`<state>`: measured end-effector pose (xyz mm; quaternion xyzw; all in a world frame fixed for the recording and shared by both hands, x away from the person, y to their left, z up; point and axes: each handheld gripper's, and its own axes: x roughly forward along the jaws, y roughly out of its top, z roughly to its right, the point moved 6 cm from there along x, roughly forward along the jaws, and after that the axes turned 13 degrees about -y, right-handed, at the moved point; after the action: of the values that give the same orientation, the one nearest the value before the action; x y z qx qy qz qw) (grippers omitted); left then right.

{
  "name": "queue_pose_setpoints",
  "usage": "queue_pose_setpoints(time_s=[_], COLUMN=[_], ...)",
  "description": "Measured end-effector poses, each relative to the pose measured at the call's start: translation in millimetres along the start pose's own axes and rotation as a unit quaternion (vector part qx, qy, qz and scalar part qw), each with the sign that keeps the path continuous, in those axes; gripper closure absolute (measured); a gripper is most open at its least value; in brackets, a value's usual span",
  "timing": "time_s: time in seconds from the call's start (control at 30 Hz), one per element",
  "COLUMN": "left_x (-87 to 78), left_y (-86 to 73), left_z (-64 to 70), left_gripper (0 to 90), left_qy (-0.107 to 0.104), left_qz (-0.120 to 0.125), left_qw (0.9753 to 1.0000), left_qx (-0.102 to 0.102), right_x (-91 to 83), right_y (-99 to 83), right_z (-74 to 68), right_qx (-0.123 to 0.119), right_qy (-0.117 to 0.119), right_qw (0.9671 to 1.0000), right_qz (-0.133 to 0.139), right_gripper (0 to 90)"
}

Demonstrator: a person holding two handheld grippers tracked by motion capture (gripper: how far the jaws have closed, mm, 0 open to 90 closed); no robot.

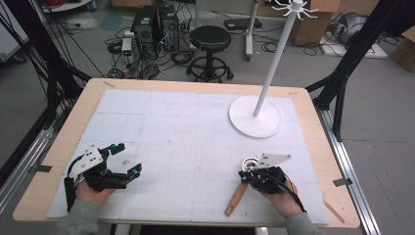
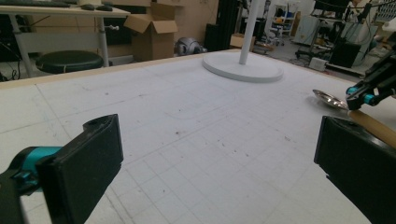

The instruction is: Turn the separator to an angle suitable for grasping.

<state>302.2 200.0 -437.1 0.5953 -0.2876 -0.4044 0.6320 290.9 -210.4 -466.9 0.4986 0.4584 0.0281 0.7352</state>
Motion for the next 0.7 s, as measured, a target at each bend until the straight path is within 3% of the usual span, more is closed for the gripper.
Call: queue_pose_setpoints(time_s=[0.33,0.53,0.7], left_x=[4.3,6.5,6.2], left_y=[0.9,1.2,1.3], left_z=[0.9,0.3,0.4], left_gripper=[1.7,1.7,1.7], left_qy=[-0.003,-0.003,-0.004], left_qz=[0.000,0.002,0.001], left_qw=[1.0000,1.0000,1.0000], left_qx=[0.002,0.001,0.001], right_x=[-25.2,-24.9,-24.3], right_y=[-14.4,-23.0,-24.5], right_z=[-20.1,-34.1,-39.5], right_qx=[-0.004,-0.027,-0.035], right_qy=[0.022,0.041,0.051], right_qw=[0.9997,0.9986,0.9977], right_qz=[0.005,-0.021,-0.027], right_gripper=[90.0,90.0,90.0])
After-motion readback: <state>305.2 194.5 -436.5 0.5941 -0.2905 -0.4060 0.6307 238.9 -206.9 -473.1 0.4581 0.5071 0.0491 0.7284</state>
